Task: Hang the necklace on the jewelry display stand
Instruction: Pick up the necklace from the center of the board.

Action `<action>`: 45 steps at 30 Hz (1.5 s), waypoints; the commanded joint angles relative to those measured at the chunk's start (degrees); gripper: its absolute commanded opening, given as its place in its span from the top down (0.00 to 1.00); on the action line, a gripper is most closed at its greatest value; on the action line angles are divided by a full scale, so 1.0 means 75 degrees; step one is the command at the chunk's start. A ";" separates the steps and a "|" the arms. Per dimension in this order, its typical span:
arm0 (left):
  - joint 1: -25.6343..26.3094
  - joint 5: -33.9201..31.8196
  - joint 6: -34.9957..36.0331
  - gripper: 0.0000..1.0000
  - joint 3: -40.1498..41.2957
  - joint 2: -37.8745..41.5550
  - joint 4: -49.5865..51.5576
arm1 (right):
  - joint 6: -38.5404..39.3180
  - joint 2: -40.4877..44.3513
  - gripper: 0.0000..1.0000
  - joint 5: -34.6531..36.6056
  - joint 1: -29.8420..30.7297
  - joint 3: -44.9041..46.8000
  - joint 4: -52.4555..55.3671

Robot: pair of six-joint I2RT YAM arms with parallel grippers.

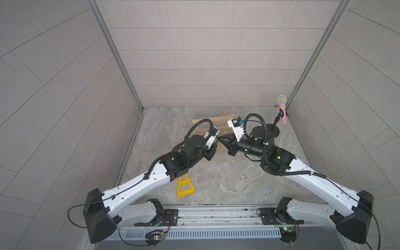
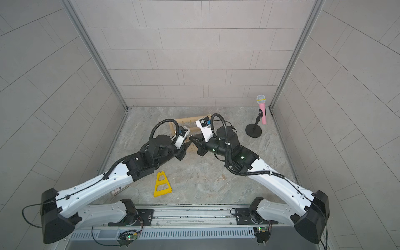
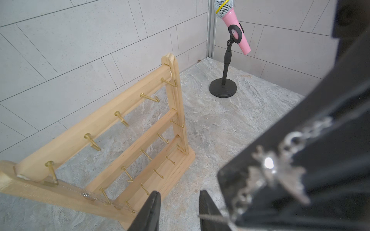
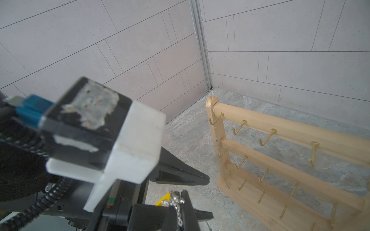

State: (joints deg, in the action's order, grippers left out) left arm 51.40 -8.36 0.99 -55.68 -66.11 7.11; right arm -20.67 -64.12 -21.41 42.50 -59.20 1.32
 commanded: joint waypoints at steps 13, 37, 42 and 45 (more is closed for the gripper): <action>-0.0044 -0.0065 -0.0584 0.66 0.0539 -0.0256 -0.0716 | -0.0042 0.0239 1.00 0.0073 0.0017 -0.0327 -0.0171; -0.0625 -0.1440 0.0002 0.95 -0.0667 -0.0166 0.0016 | 0.0832 -0.0434 1.00 0.0689 -0.0051 -0.0299 0.0875; -0.0749 -0.1352 0.0400 0.95 -0.1234 -0.0500 0.0430 | 0.0984 -0.0654 1.00 0.1008 -0.0053 -0.0432 0.0518; -0.0941 -0.1118 0.0419 0.95 -0.1483 -0.0657 0.0571 | 0.1039 -0.0790 1.00 0.1198 -0.0115 -0.0578 0.0411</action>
State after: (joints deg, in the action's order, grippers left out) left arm 45.65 -17.78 2.24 -64.53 -70.17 9.04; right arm -14.76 -69.60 -14.76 42.02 -61.25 7.05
